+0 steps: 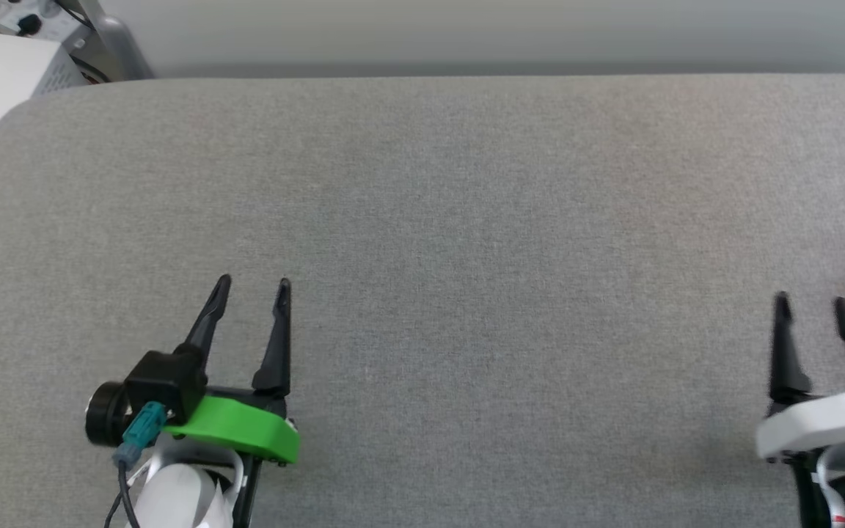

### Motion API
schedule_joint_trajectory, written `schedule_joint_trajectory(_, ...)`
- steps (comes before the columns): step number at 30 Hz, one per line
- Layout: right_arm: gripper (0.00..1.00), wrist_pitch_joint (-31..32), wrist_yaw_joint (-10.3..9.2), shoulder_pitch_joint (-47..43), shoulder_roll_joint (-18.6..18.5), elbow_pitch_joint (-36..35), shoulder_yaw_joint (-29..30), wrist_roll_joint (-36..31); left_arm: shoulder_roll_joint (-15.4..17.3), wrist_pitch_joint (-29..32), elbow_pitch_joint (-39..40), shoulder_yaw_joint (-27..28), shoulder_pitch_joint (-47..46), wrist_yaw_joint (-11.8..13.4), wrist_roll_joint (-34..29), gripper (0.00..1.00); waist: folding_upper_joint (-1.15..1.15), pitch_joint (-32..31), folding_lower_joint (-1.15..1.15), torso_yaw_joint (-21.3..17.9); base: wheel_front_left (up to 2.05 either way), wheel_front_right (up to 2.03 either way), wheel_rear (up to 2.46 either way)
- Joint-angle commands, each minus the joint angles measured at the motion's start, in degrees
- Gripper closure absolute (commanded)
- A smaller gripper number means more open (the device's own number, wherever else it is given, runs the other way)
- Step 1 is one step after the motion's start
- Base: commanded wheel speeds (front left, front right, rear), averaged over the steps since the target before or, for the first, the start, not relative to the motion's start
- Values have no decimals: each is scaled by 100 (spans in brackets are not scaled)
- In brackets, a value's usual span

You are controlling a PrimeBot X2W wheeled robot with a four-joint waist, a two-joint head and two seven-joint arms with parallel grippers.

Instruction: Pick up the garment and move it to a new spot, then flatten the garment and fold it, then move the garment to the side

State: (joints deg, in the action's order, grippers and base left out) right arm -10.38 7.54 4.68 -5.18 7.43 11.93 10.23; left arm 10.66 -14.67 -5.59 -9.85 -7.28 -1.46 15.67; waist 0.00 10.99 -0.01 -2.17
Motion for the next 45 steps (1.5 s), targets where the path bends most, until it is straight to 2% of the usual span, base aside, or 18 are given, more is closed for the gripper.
schedule_joint_trajectory(1, 0, 103, -5, -60, 27, -196, -221, -37, -35, -32, -24, 99, 139, 74, -32, 0, 0, -185, 1, 107, 0, 0, 0)
schedule_joint_trajectory(3, 0, 343, -5, -179, 25, -689, -632, -38, -38, -32, -68, 219, 305, 69, -43, 0, 0, -355, 1, 191, 0, 0, 0)
schedule_joint_trajectory(5, 0, 414, -5, -268, 23, -882, -717, -49, -48, -32, -88, 234, 362, 55, -66, 0, 0, -439, 1, 225, 0, 0, 0)
schedule_joint_trajectory(23, 0, 984, -5, -1650, 205, -2016, -999, -195, -66, -32, -209, 215, 1014, -19, -94, 0, 0, -1208, 1, 61, 0, 0, 0)
schedule_joint_trajectory(45, 0, 1064, -5, -1638, 223, -2167, -1021, -227, 3, -27, -199, 143, 1027, 47, -22, 0, 0, -1159, 1, -2, 0, 0, 0)
